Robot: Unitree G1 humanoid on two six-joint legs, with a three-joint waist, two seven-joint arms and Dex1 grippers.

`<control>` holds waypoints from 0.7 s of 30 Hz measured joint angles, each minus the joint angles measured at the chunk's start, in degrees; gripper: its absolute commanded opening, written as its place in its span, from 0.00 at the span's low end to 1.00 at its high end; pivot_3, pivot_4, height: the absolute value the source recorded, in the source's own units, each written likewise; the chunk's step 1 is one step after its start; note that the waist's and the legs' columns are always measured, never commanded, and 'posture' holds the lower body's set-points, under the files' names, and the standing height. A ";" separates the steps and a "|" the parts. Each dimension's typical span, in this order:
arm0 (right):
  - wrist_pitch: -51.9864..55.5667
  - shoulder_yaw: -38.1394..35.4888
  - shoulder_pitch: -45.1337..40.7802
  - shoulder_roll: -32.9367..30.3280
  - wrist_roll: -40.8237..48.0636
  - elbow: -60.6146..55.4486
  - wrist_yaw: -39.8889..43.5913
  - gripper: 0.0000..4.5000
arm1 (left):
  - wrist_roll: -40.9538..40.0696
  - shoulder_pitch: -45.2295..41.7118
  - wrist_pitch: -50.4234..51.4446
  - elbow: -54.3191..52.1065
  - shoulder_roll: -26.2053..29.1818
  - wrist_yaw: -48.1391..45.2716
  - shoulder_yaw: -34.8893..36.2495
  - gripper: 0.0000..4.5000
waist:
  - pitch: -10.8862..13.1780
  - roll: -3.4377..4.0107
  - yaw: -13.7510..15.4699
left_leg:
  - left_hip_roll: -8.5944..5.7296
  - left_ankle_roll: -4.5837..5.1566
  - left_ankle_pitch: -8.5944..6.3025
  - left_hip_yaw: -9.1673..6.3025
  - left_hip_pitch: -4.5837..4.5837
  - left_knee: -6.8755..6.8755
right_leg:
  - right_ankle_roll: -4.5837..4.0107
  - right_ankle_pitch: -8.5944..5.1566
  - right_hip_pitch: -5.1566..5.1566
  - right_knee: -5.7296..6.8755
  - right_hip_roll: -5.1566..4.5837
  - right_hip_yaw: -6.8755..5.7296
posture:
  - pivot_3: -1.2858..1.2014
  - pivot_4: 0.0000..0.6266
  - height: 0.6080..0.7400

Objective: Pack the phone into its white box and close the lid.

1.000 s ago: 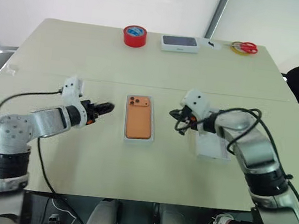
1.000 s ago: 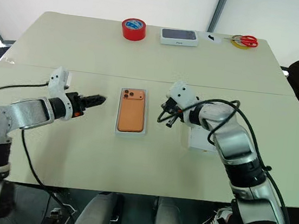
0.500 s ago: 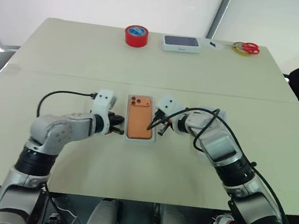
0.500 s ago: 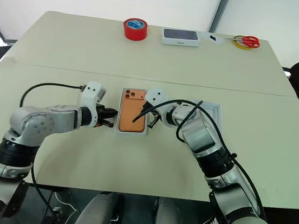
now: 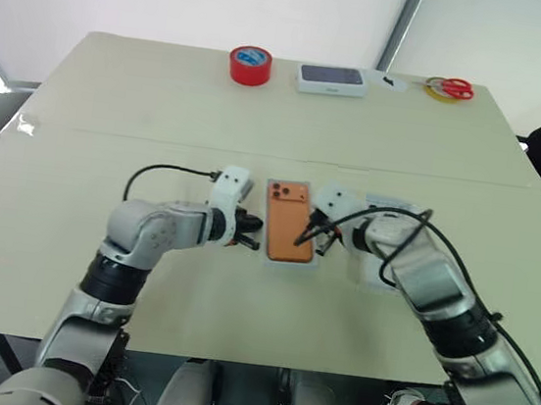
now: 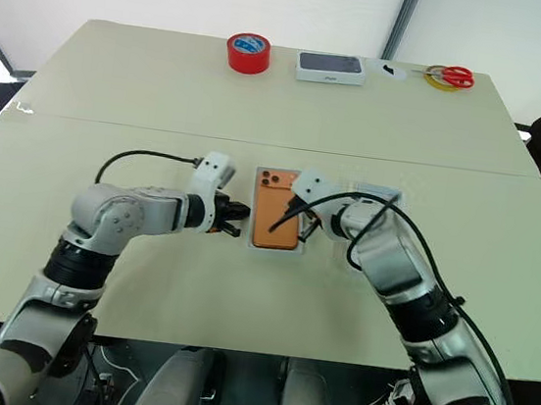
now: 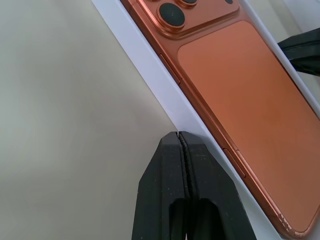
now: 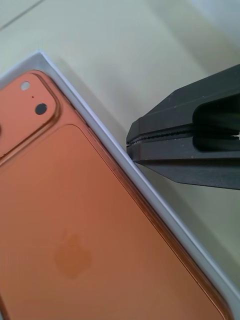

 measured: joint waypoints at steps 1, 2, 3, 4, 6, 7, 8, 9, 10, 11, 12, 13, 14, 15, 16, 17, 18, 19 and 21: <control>1.22 -0.65 1.06 -1.14 0.23 -1.58 0.20 0.00 | 0.57 -0.33 0.01 0.51 -0.98 -0.72 -0.47 0.01 | 0.00 0.00 -0.02 | -0.01 0.00 0.00 0.00 0.00 0.00 | 0.00 -0.01 0.00 0.00 -0.01 -0.01 | 0.52 0.24 0.94; 2.55 -1.44 2.21 -2.27 0.43 -3.22 0.42 0.00 | 1.26 -0.78 0.06 1.02 -2.10 -1.38 -1.06 0.01 | 0.00 0.00 -0.03 | -0.01 0.00 0.00 -0.01 0.00 0.01 | 0.01 -0.02 0.00 0.00 -0.02 0.00 | 0.52 0.24 0.94; 3.40 -1.93 2.85 -3.10 0.59 -4.18 0.54 0.00 | 1.49 -1.09 0.16 1.43 -2.69 -1.94 -1.41 0.01 | 0.00 0.00 -0.11 | -0.01 0.01 0.00 -0.01 0.00 0.02 | -0.01 -0.03 0.00 0.00 -0.03 0.00 | 0.52 0.24 0.94; 4.35 -2.59 3.93 -4.19 0.65 -5.55 0.58 0.00 | 1.87 -1.31 0.39 1.74 -3.71 -2.56 -1.66 0.01 | 0.00 0.00 -0.11 | -0.01 0.01 -0.01 -0.01 0.00 0.02 | -0.05 -0.06 0.00 0.00 -0.03 0.00 | 0.52 0.24 0.94; 5.91 -3.80 5.82 -6.33 0.99 -7.94 0.82 0.00 | 2.56 -1.51 1.12 2.19 -5.57 -3.61 -2.13 0.01 | 0.00 0.00 -0.14 | 0.01 0.02 -0.01 -0.01 0.00 0.02 | -0.04 -0.07 -0.01 0.00 -0.03 -0.01 | 0.52 0.24 0.94; 6.28 -4.01 6.18 -6.92 1.13 -8.38 0.88 0.00 | 2.73 -1.54 1.21 2.29 -5.93 -4.01 -2.29 0.01 | 0.00 0.00 -0.17 | 0.01 0.02 -0.01 -0.01 0.01 0.02 | -0.04 -0.07 -0.01 0.00 -0.03 0.00 | 0.52 0.24 0.94; 6.88 -4.62 7.18 -7.79 1.24 -9.48 0.94 0.00 | 3.05 -1.74 1.41 2.77 -6.85 -4.54 -2.42 0.01 | 0.00 0.00 -0.17 | 0.01 0.02 -0.01 0.00 0.01 0.02 | -0.05 -0.08 -0.02 0.00 -0.03 0.00 | 0.52 0.24 0.94; 7.43 -5.05 7.86 -8.44 1.29 -10.31 0.96 0.00 | 3.36 -1.76 1.52 2.99 -7.46 -4.98 -2.66 0.01 | 0.00 0.00 -0.17 | 0.01 0.02 -0.01 -0.01 0.01 0.02 | -0.03 -0.09 -0.02 0.01 -0.02 -0.01 | 0.52 0.24 0.94; 7.93 -5.50 8.44 -8.95 1.39 -10.96 0.96 0.00 | 3.58 -1.80 1.64 3.16 -8.00 -5.35 -2.75 0.01 | 0.00 0.00 -0.17 | 0.02 0.02 -0.01 -0.01 0.00 0.02 | -0.03 -0.09 -0.02 0.01 -0.02 -0.01 | 0.52 0.24 0.94; 8.26 -6.05 9.04 -9.48 1.68 -11.42 0.96 0.00 | 3.71 -1.83 2.09 3.20 -8.54 -5.73 -2.90 0.01 | 0.00 0.00 -0.16 | 0.02 0.02 -0.01 -0.01 0.00 0.02 | -0.03 -0.09 -0.02 0.00 -0.02 -0.01 | 0.52 0.24 0.94; 8.47 -6.39 9.47 -9.81 1.80 -11.73 0.96 0.00 | 3.78 -1.83 2.41 3.25 -8.87 -6.08 -3.08 0.01 | 0.00 0.00 -0.16 | 0.02 0.02 -0.01 -0.01 0.00 0.02 | -0.03 -0.09 -0.02 0.00 -0.02 -0.01 | 0.52 0.24 0.94; 8.85 -6.68 9.74 -9.93 1.80 -12.00 0.95 0.00 | 3.94 -1.84 2.57 3.26 -9.05 -6.48 -3.29 0.01 | 0.00 0.00 -0.17 | 0.02 0.02 -0.01 -0.01 0.00 0.02 | -0.03 -0.09 -0.02 0.00 -0.02 -0.01 | 0.52 0.24 0.94; 9.14 -6.93 9.90 -10.00 1.86 -12.17 0.95 0.00 | 4.27 -1.84 2.71 3.28 -9.32 -6.80 -3.32 0.01 | 0.00 0.00 -0.17 | 0.02 0.02 -0.01 -0.01 0.00 0.02 | -0.03 -0.09 -0.02 0.00 -0.02 -0.01 | 0.52 0.24 0.94; 9.36 -7.03 9.93 -10.06 1.90 -12.19 0.94 0.00 | 4.71 -1.84 2.81 3.32 -9.64 -6.96 -3.30 0.01 | 0.00 0.00 -0.17 | 0.02 0.02 -0.01 -0.01 0.01 0.02 | -0.03 -0.10 -0.03 0.00 -0.01 -0.01 | 0.52 0.24 0.94; 9.42 -7.06 9.93 -10.18 1.92 -12.19 0.94 0.00 | 5.01 -1.84 2.90 3.34 -9.90 -7.03 -3.26 0.01 | 0.00 0.00 -0.17 | 0.02 0.02 -0.01 -0.01 0.01 0.02 | -0.03 -0.10 -0.03 0.00 -0.02 -0.01 | 0.52 0.24 0.94; 9.44 -7.06 9.93 -10.28 1.96 -12.19 0.94 0.00 | 5.19 -1.85 3.02 3.35 -10.04 -7.13 -3.23 0.01 | 0.00 0.00 -0.17 | 0.03 0.02 -0.01 -0.01 0.01 0.02 | -0.03 -0.10 -0.03 0.00 -0.02 -0.01 | 0.52 0.24 0.94; 9.46 -7.06 9.93 -10.36 2.10 -12.19 0.93 0.00 | 5.41 -1.88 3.15 3.35 -10.12 -7.29 -3.18 0.01 | 0.00 0.00 -0.16 | 0.03 0.02 -0.01 -0.01 0.01 0.02 | -0.03 -0.10 -0.03 0.00 -0.02 -0.01 | 0.52 0.24 0.94; 9.47 -7.08 9.93 -10.46 2.26 -12.19 0.93 0.00 | 5.53 -1.90 3.25 3.35 -10.16 -7.44 -3.10 0.01 | 0.00 0.00 -0.16 | 0.03 0.03 -0.01 -0.01 0.00 0.02 | -0.03 -0.10 -0.03 0.00 -0.02 -0.01 | 0.52 0.24 0.94; 9.58 -7.10 9.92 -11.06 2.85 -12.38 1.00 0.00 | 5.64 -1.89 3.47 3.35 -10.20 -7.88 -2.63 0.01 | 0.00 0.00 -0.15 | 0.03 0.03 -0.01 -0.01 0.00 0.02 | -0.03 -0.10 -0.03 0.00 -0.02 -0.01 | 0.52 0.24 0.94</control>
